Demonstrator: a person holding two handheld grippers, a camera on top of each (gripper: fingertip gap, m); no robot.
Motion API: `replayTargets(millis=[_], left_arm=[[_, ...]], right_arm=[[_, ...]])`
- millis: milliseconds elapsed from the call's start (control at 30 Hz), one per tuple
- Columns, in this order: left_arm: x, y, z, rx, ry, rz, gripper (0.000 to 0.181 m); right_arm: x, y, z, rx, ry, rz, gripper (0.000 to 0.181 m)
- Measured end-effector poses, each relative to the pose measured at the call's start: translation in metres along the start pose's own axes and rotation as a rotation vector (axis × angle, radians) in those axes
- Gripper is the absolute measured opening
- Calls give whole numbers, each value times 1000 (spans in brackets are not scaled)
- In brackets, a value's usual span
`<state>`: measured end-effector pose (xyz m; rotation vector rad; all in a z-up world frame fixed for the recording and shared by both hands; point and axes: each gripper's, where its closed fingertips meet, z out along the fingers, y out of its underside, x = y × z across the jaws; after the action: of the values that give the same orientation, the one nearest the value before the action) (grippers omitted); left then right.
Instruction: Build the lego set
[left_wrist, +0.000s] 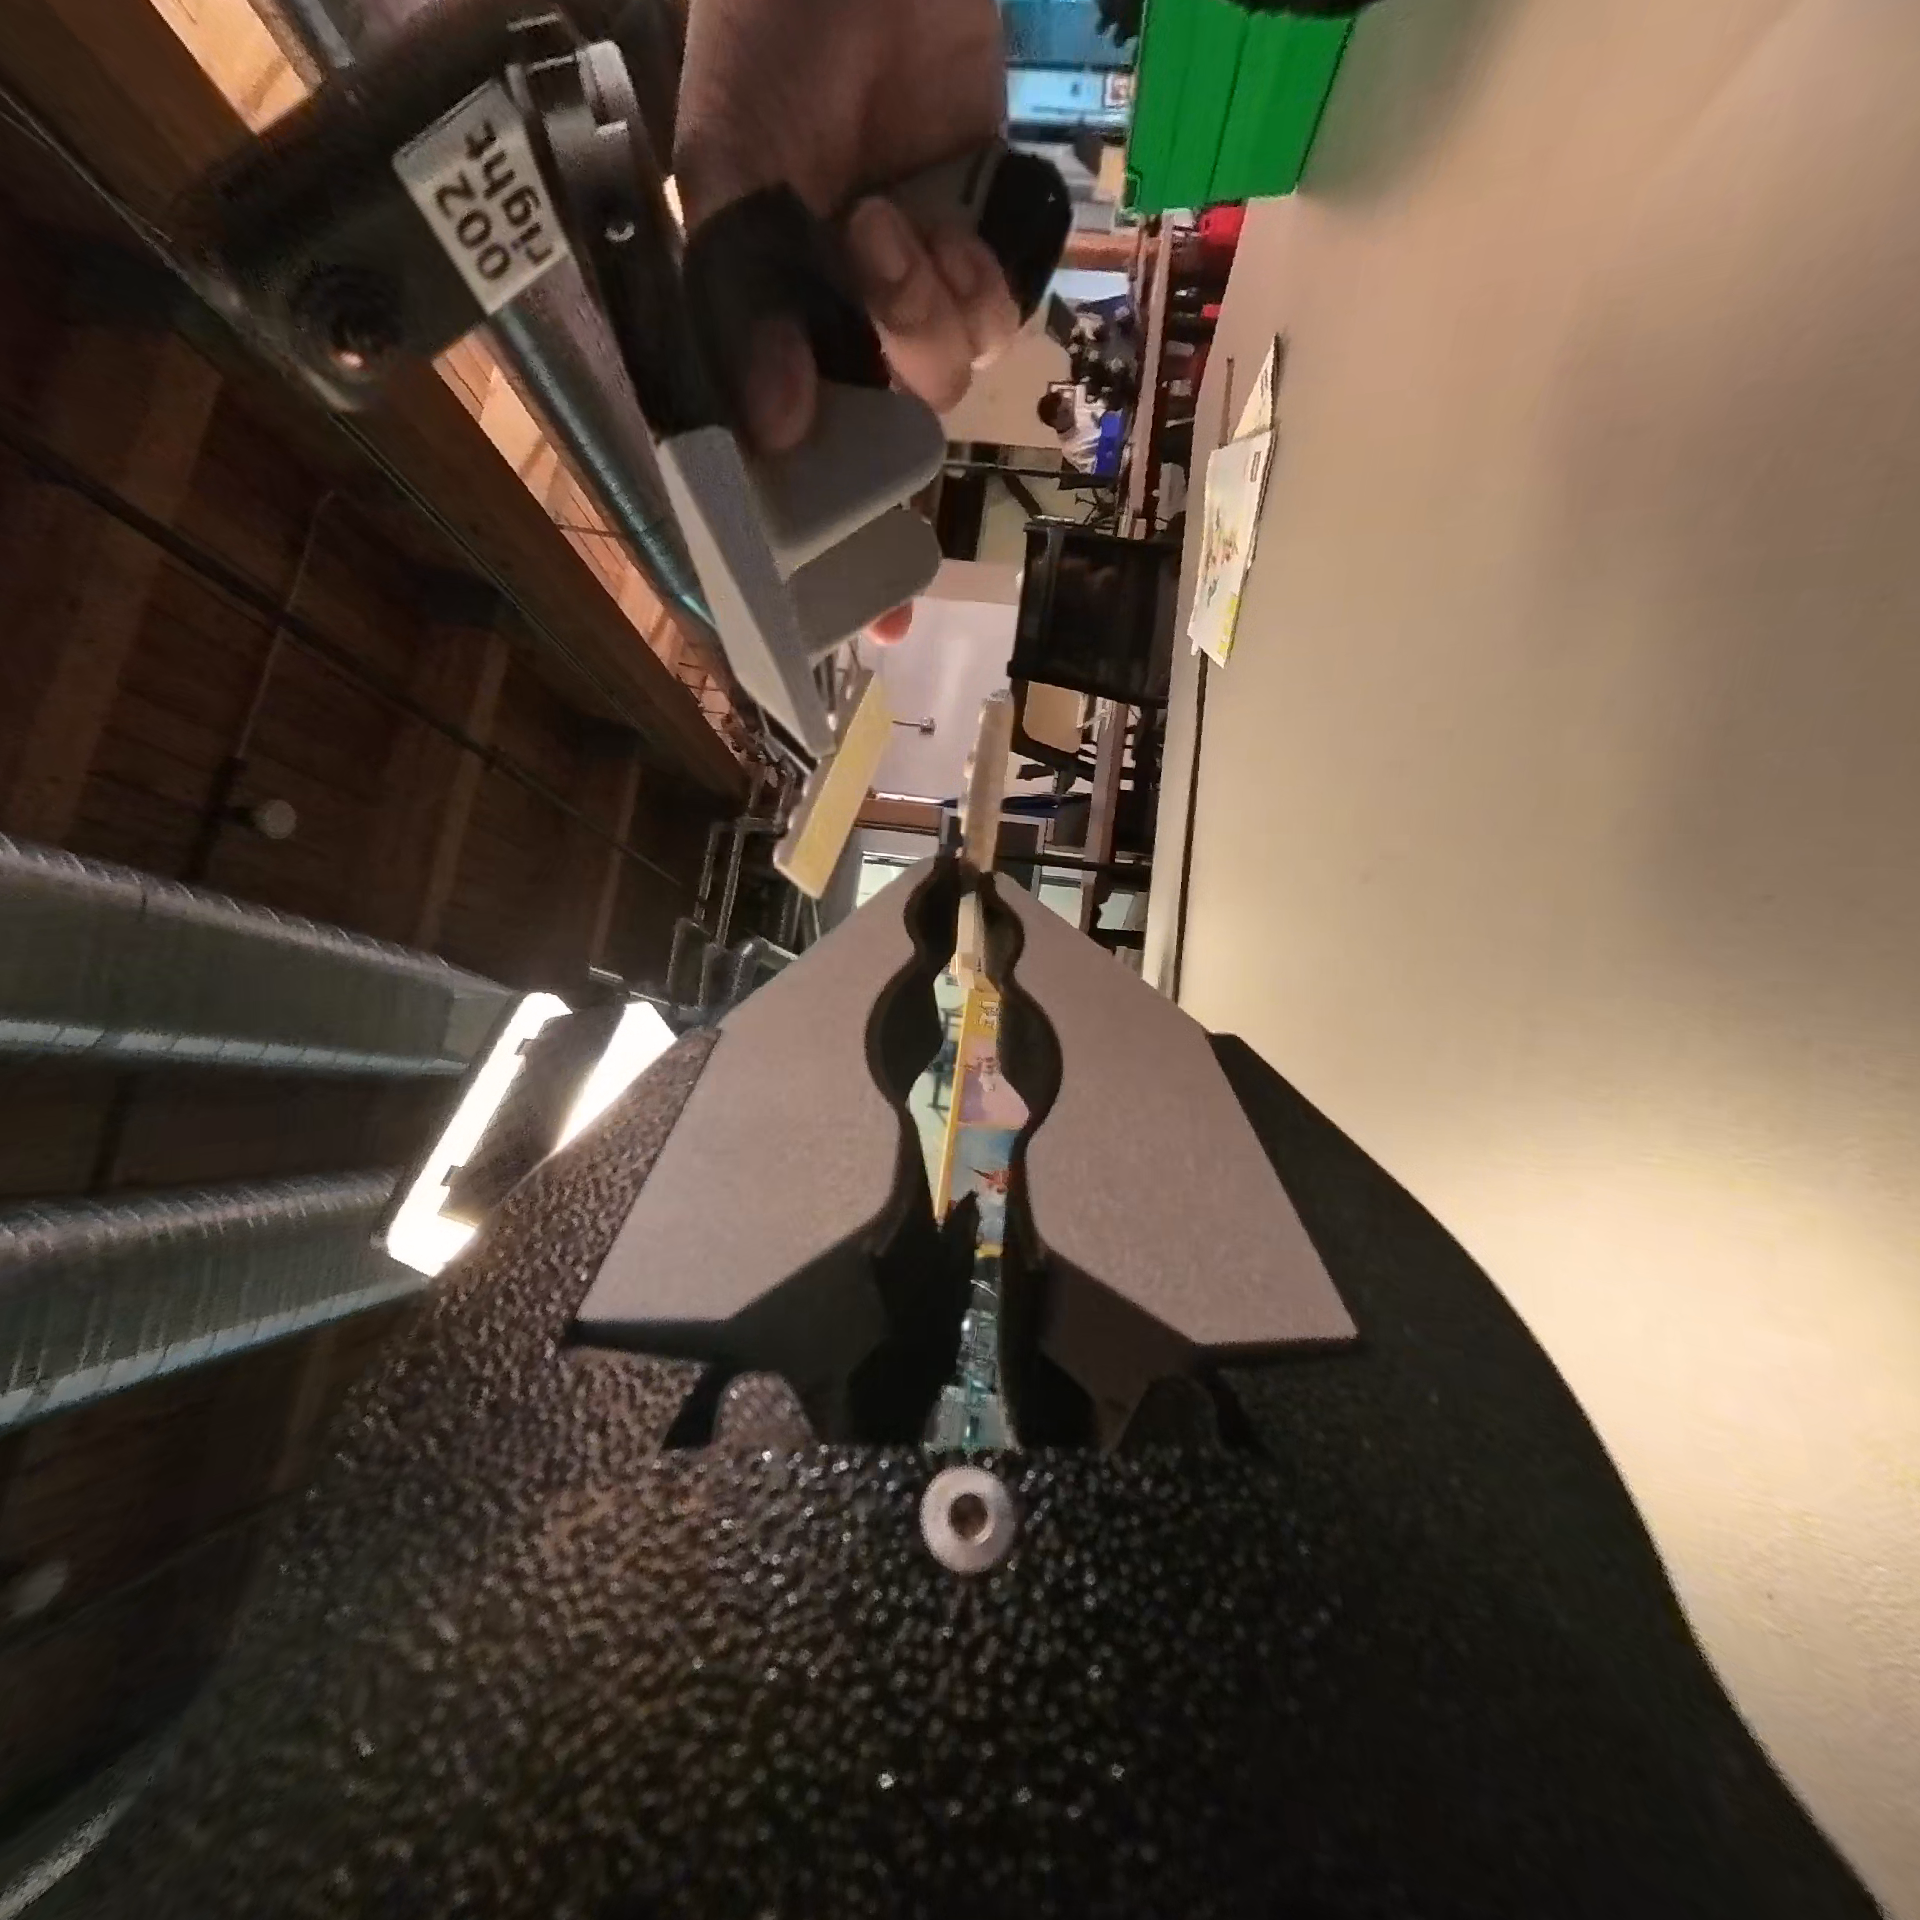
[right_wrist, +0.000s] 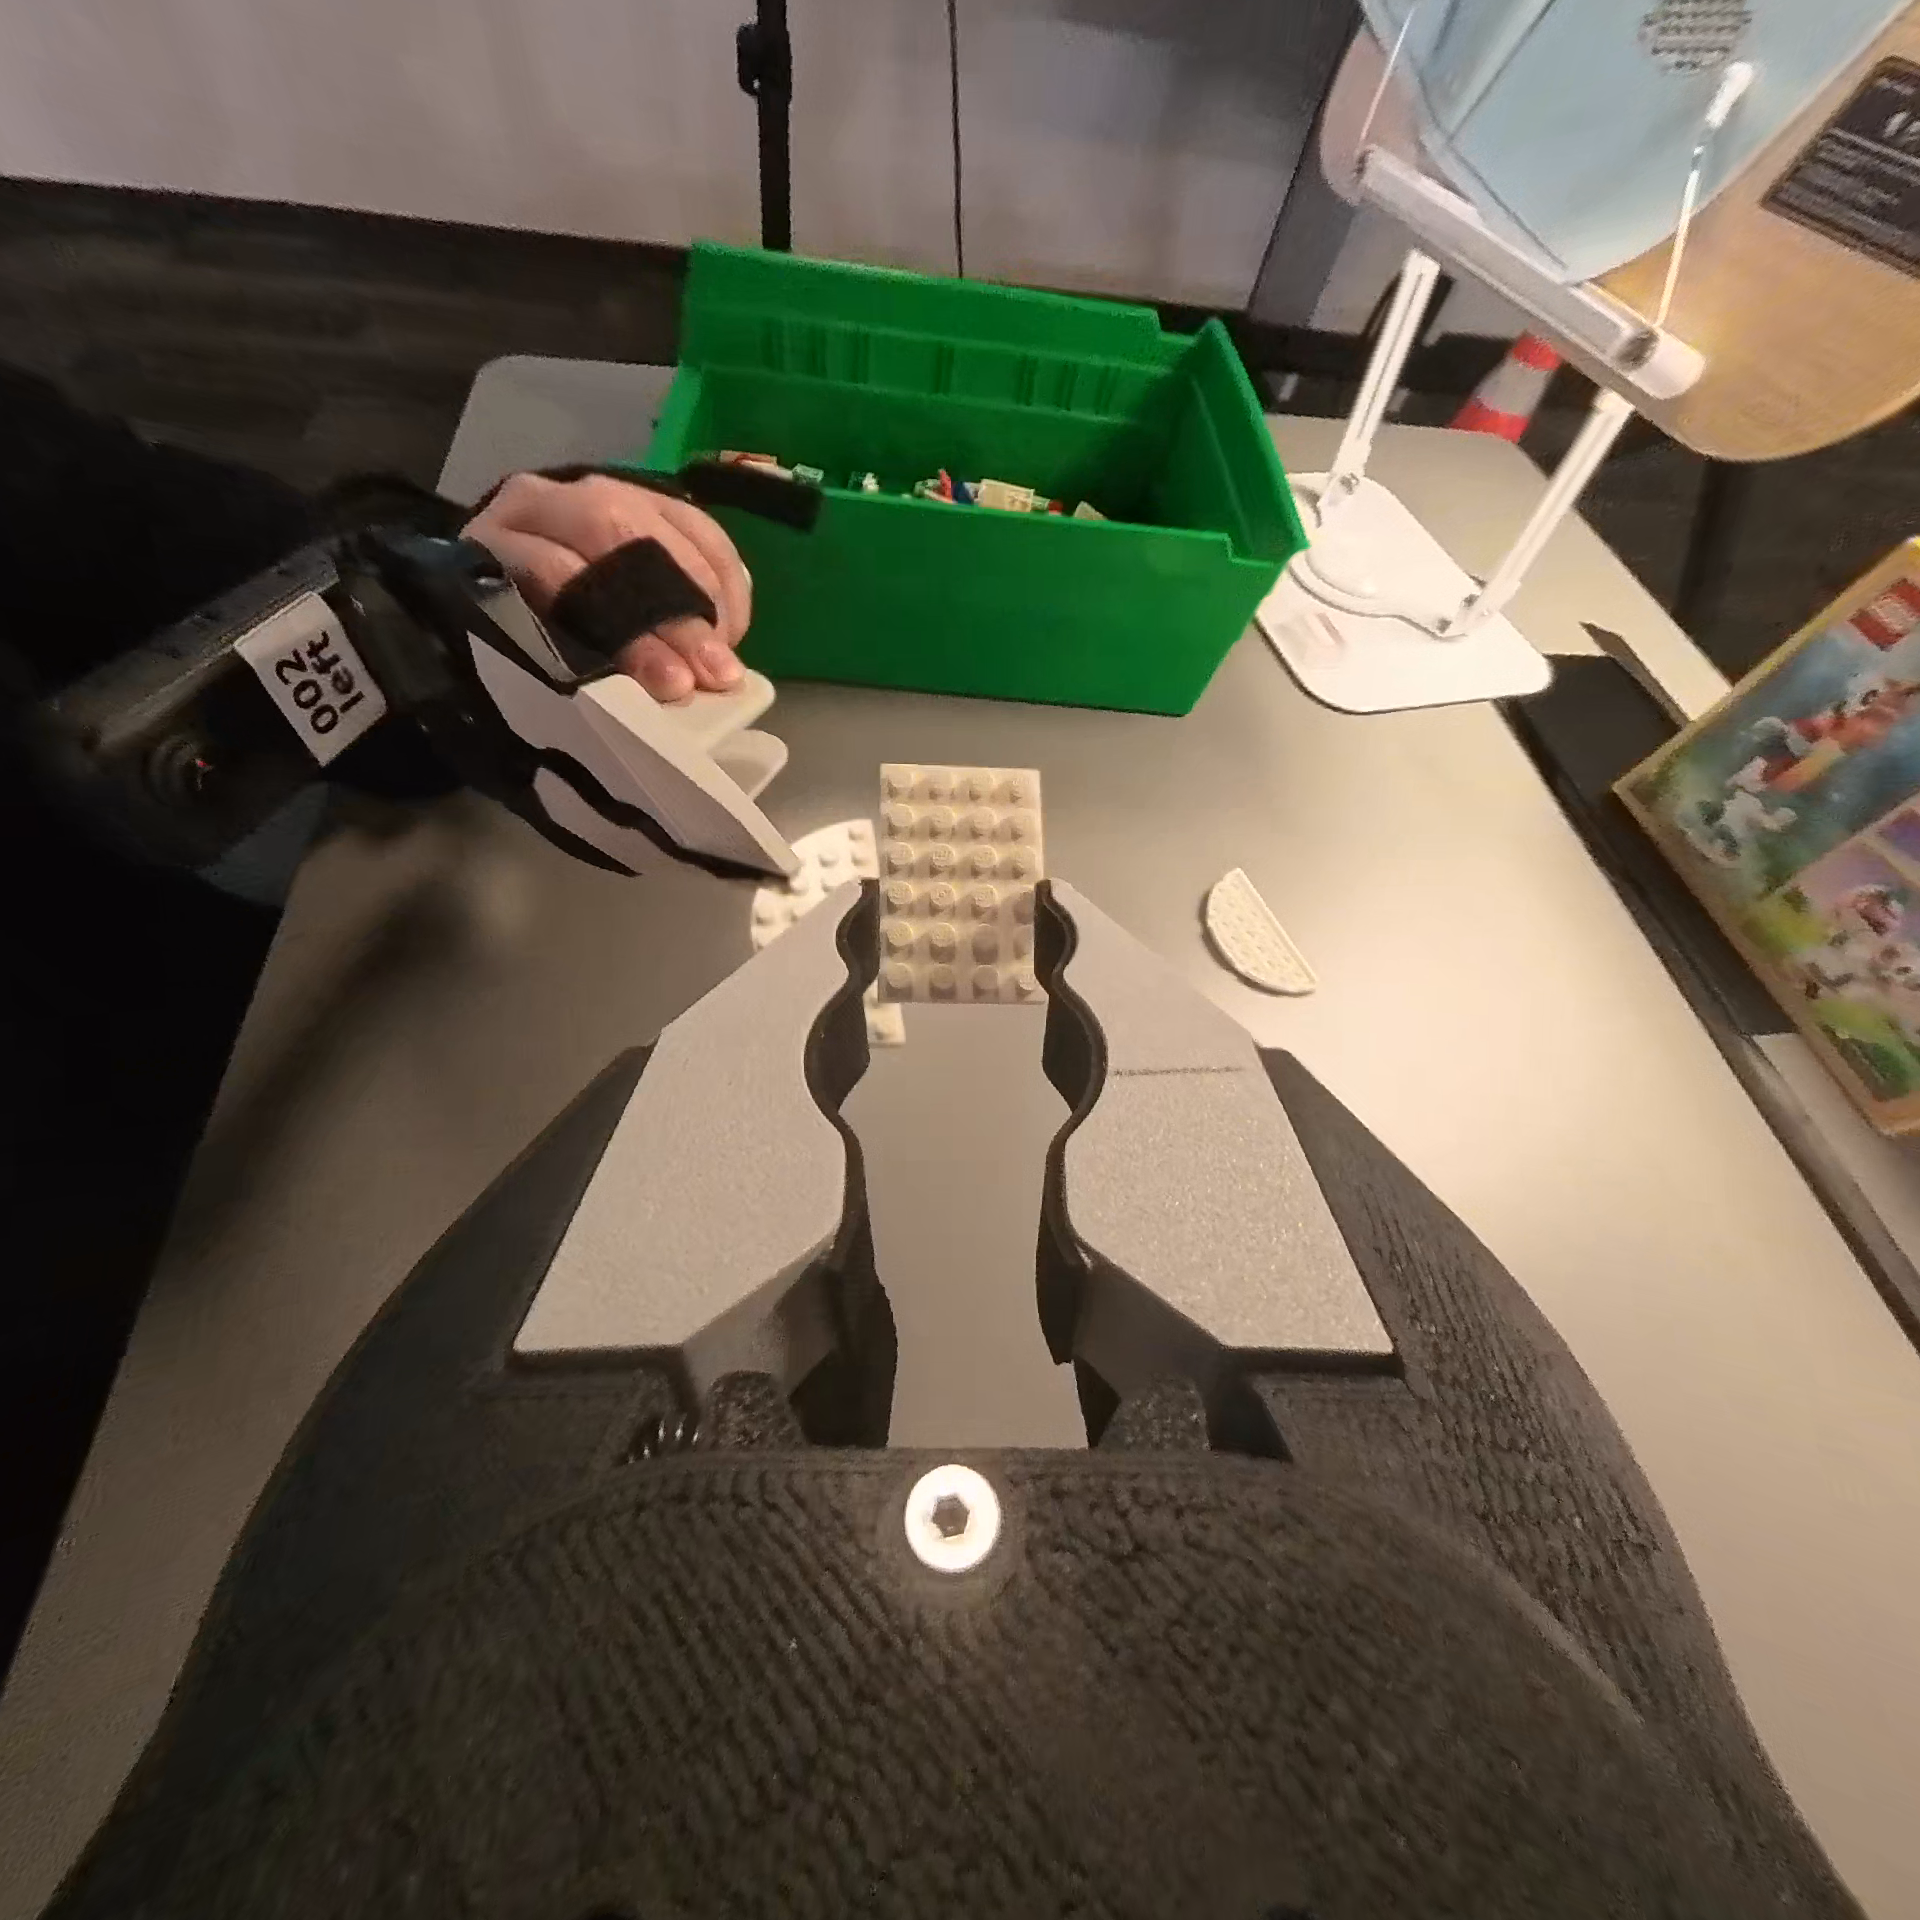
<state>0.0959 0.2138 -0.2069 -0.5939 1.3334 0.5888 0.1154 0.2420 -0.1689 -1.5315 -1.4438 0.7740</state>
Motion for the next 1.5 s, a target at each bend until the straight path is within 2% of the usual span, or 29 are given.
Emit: replayTargets(millis=[300,500,1500], left_arm=[[-3,-4,-1,15,-18,8,1],[-5,-6,-1,22,-32,20,1],[-12,-13,-2,42,-94,91,1]], right_arm=[[-15,5,12,-111,-45,-31,28],[-18,13,12,-179,-18,-25,28],[-30,13,12,-253,-35,-126,28]])
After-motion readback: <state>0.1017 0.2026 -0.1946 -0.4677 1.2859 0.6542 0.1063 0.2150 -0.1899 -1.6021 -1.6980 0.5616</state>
